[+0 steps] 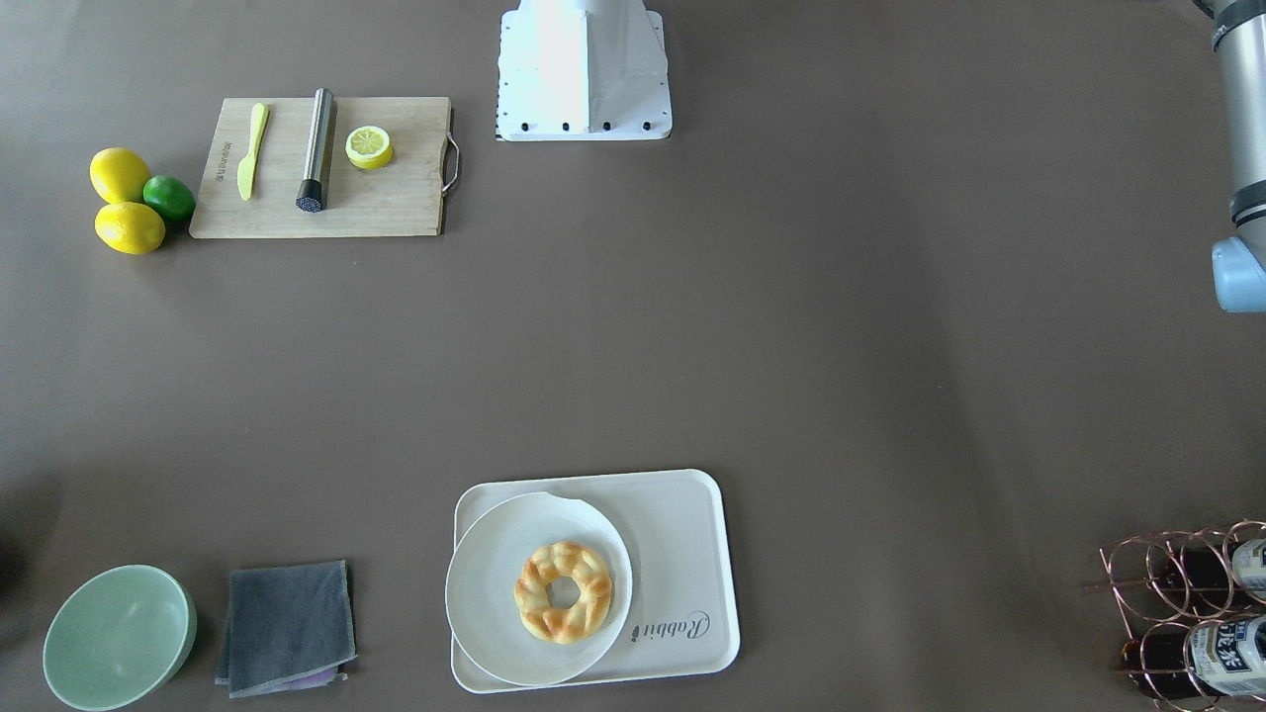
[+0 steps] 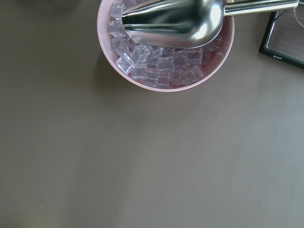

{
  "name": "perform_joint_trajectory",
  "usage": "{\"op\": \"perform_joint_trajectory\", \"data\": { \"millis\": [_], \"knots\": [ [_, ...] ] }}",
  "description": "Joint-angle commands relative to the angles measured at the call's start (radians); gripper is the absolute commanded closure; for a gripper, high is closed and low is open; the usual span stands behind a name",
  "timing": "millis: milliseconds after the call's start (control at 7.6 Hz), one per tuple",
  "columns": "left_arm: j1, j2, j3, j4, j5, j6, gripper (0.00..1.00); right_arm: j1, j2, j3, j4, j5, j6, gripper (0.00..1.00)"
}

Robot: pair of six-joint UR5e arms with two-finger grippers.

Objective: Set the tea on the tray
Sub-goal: 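Move the left gripper above the copper rack toward a tea bottle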

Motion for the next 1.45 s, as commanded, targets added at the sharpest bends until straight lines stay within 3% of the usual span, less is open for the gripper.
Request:
{"op": "perform_joint_trajectory", "data": {
  "millis": [0, 263, 1316],
  "knots": [
    [0.003, -0.017, 0.008, -0.013, 0.019, -0.036, 0.3, 0.002, 0.004, 0.0, 0.0, -0.001, 0.002, 0.0],
    [0.013, -0.017, 0.072, -0.097, 0.037, -0.039, 0.3, 0.002, 0.008, -0.003, 0.0, -0.001, 0.002, 0.0],
    [0.034, -0.012, 0.071, -0.143, 0.039, -0.115, 0.33, 0.002, 0.014, -0.006, -0.001, -0.001, 0.002, 0.0]
  ]
}}
